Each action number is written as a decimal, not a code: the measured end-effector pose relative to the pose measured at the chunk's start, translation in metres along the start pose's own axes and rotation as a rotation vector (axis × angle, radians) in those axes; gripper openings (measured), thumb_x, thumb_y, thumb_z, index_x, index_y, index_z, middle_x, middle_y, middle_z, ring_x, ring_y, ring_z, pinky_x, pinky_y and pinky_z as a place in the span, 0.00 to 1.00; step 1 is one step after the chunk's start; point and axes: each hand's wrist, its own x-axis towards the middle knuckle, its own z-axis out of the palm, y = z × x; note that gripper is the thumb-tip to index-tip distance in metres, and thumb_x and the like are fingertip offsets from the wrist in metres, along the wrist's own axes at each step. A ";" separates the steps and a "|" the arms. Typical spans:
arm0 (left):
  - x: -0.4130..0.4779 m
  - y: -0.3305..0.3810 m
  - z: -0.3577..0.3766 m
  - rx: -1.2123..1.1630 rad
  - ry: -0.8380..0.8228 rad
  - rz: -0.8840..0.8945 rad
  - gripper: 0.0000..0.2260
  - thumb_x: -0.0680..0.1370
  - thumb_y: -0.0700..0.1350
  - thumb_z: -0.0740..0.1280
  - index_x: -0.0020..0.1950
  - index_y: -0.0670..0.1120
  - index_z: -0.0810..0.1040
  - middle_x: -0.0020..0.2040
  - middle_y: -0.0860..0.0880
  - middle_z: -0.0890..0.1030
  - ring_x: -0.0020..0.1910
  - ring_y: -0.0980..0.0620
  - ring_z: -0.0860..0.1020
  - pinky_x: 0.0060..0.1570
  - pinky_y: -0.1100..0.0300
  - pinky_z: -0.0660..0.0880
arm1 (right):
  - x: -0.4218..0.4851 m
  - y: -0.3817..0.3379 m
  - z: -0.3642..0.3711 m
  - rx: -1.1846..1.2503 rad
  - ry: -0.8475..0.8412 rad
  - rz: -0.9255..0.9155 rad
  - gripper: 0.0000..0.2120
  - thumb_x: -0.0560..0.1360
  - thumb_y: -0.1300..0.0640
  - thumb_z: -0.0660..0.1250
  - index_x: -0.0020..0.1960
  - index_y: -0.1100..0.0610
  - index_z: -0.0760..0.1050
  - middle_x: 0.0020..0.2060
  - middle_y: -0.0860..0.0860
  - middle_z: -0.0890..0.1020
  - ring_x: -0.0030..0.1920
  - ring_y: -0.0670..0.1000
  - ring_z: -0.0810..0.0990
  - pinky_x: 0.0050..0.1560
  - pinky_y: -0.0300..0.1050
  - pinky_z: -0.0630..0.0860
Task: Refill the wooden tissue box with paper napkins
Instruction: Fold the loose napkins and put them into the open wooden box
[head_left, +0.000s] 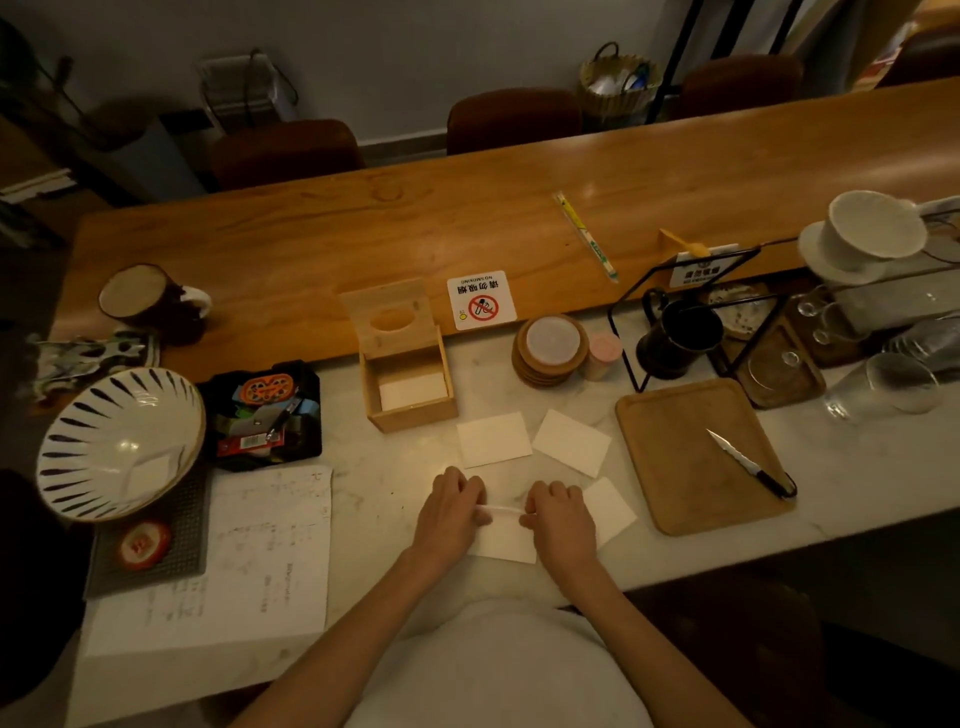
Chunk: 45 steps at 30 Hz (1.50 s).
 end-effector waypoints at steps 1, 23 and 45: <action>-0.001 -0.002 0.000 -0.024 0.002 0.001 0.07 0.76 0.45 0.69 0.51 0.46 0.74 0.52 0.49 0.71 0.50 0.50 0.70 0.45 0.53 0.75 | -0.003 0.000 0.001 -0.014 0.020 -0.019 0.11 0.67 0.59 0.77 0.38 0.55 0.74 0.34 0.52 0.78 0.36 0.53 0.74 0.30 0.44 0.63; 0.004 -0.008 -0.019 -0.587 -0.040 -0.021 0.07 0.77 0.36 0.66 0.46 0.49 0.78 0.45 0.52 0.77 0.45 0.55 0.75 0.46 0.63 0.71 | 0.006 0.027 -0.022 0.824 -0.115 0.165 0.05 0.74 0.54 0.71 0.48 0.55 0.80 0.42 0.48 0.84 0.44 0.45 0.82 0.42 0.31 0.73; 0.073 0.012 -0.025 -0.750 0.378 -0.517 0.10 0.75 0.40 0.71 0.56 0.43 0.77 0.49 0.46 0.81 0.49 0.47 0.79 0.51 0.53 0.78 | 0.103 -0.023 -0.036 0.498 -0.028 0.095 0.09 0.75 0.59 0.68 0.55 0.58 0.75 0.46 0.53 0.80 0.47 0.54 0.79 0.43 0.45 0.71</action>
